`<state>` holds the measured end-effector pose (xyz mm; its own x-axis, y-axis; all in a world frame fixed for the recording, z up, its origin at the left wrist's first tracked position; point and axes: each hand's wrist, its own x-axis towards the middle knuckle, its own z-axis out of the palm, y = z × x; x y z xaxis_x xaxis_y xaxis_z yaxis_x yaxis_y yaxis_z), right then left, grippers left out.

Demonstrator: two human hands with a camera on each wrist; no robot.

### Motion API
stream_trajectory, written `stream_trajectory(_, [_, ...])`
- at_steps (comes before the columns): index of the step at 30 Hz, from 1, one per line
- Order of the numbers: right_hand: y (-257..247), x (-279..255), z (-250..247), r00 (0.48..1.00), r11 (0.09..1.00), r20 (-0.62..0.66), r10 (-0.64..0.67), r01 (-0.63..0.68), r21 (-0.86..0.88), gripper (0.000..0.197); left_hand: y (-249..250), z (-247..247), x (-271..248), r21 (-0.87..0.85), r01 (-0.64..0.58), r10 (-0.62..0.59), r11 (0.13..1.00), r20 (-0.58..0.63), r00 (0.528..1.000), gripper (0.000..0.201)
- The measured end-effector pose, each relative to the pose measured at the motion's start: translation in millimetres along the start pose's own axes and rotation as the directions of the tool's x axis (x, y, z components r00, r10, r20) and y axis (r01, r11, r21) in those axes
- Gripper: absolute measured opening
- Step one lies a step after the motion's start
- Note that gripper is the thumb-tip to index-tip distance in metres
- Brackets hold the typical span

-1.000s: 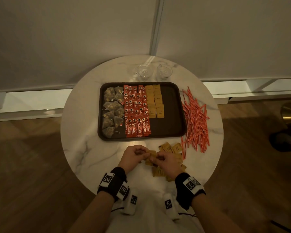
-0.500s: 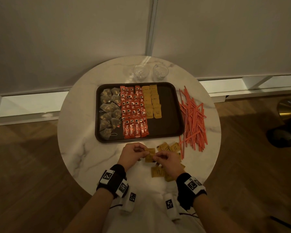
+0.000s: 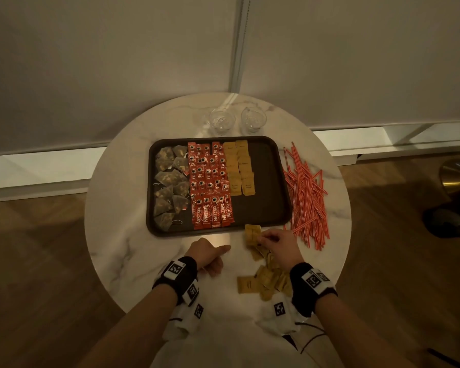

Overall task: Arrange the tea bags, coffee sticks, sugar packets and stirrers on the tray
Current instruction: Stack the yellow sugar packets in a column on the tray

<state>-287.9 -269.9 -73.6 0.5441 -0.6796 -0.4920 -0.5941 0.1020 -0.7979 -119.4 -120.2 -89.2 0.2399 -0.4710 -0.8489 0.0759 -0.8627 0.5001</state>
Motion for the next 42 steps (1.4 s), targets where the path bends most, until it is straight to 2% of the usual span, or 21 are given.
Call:
stream_trajectory(3, [-3.5,17.9,-4.0,1.0,0.993,-0.008,-0.027,0.026,-0.119,0.004,-6.2,2.7,11.0,0.034,0.06,-0.062,0.998,0.053,0.997,0.062])
stream_trajectory(5, [-7.2,29.4,-4.0,0.999,0.987,-0.014,-0.029,0.026,-0.158,0.003,-9.4,4.3,15.7,0.038,0.069,-0.07,0.997,0.027,0.997,0.065])
stream_trajectory(10, [-19.8,54.7,-2.1,0.998,0.977,0.004,-0.058,0.058,-0.206,0.004,-9.6,7.0,18.6,0.162,0.068,-0.063,0.985,-0.035,0.997,0.063])
stream_trajectory(17, [-25.0,92.2,14.7,0.999,0.971,-0.012,-0.053,0.049,-0.234,0.002,-9.0,6.7,24.4,0.232,0.11,-0.105,0.966,-0.036,0.994,0.065])
stream_trajectory(21, [-31.4,110.7,23.9,0.999,0.975,-0.038,-0.03,0.021,-0.222,0.008,-10.8,6.4,26.7,0.22,0.129,-0.124,0.967,-0.034,0.992,0.064])
stream_trajectory(32, [-39.3,128.3,35.3,0.998,0.972,-0.057,-0.02,0.006,-0.236,0.004,-12.9,6.9,29.1,0.202,0.11,-0.104,0.973,-0.04,0.994,0.066])
stream_trajectory(42, [-38.7,131.1,40.2,0.992,0.965,-0.126,-0.019,-0.015,-0.262,0.02,-14.4,7.2,29.9,0.2,0.092,-0.084,0.975,-0.045,0.995,0.065])
